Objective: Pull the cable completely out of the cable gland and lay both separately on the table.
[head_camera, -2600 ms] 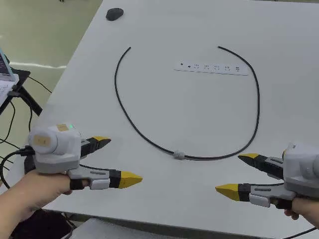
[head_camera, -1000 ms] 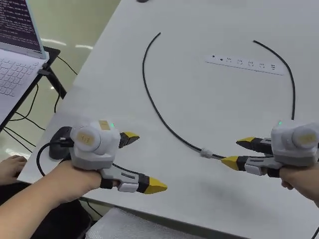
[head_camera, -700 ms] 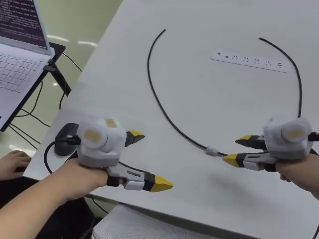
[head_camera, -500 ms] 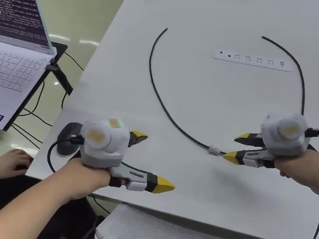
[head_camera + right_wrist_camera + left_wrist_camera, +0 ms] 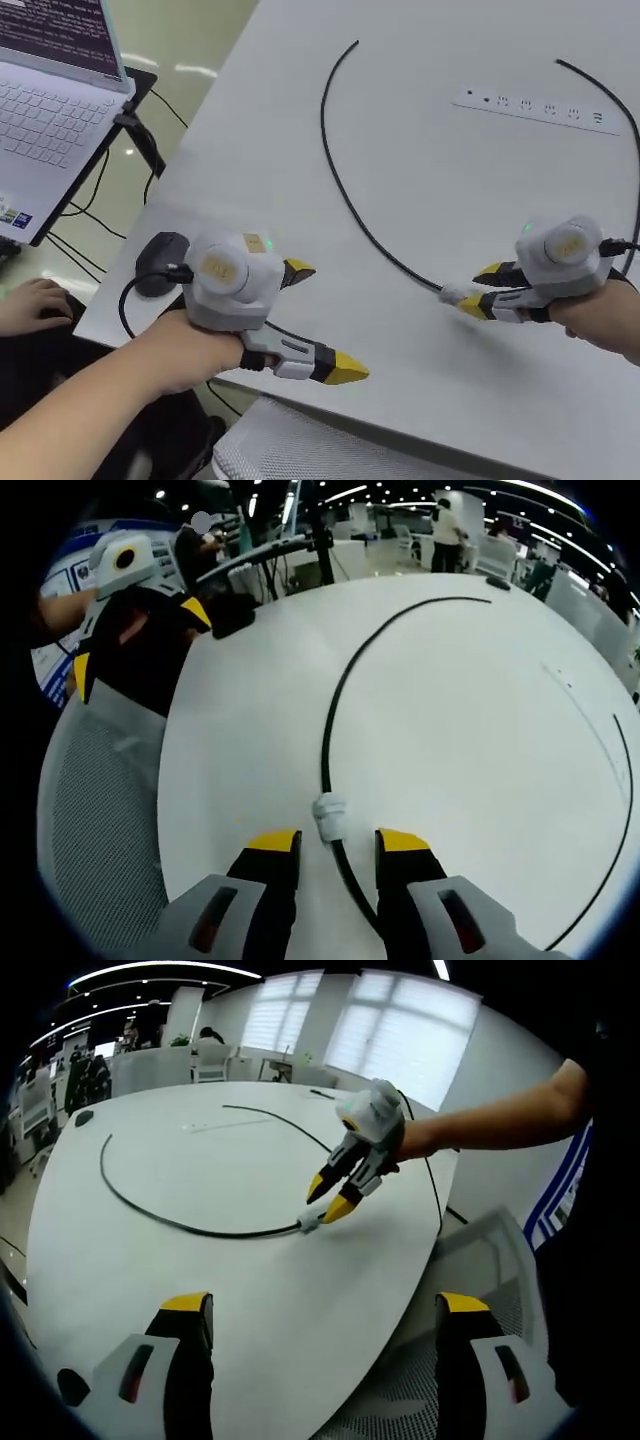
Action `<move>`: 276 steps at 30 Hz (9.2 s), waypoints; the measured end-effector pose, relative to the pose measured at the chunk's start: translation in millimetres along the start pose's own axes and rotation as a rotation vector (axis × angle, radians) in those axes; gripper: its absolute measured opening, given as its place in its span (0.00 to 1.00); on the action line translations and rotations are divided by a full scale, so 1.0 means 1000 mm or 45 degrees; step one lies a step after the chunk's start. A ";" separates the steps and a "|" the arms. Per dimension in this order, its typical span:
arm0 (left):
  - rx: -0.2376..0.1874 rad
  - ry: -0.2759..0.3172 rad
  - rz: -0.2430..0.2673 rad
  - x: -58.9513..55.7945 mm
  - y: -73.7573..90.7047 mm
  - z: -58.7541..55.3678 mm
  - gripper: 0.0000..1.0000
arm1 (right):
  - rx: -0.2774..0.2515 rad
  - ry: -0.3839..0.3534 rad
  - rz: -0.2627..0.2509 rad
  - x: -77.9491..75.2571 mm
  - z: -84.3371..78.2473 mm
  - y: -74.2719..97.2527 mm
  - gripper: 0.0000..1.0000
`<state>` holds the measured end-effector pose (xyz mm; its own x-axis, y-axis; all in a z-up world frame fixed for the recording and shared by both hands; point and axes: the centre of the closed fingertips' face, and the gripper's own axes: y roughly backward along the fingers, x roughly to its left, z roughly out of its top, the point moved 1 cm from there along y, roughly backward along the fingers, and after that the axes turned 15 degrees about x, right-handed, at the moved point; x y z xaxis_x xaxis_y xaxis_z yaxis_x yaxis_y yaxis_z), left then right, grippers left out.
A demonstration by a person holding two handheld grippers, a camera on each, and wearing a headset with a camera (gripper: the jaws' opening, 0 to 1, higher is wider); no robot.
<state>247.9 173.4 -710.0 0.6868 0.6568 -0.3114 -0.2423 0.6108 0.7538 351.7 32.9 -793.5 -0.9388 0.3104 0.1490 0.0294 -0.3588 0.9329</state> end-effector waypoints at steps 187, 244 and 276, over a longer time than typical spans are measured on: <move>-0.167 -0.318 -0.343 -0.091 -0.051 0.090 0.14 | -0.259 0.084 0.493 0.099 0.003 0.128 0.20; -0.143 -0.393 -0.371 -0.109 -0.045 0.093 0.14 | -0.242 0.060 0.759 0.120 -0.004 0.133 0.06; -0.166 -0.161 -0.453 -0.097 -0.042 0.092 0.14 | -0.338 0.825 -0.273 0.116 0.005 0.127 0.08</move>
<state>254.2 43.6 -658.4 0.8204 0.3392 -0.4602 -0.0534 0.8469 0.5290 248.1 28.0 -656.4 -0.9317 -0.1559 -0.3282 -0.1844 -0.5754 0.7968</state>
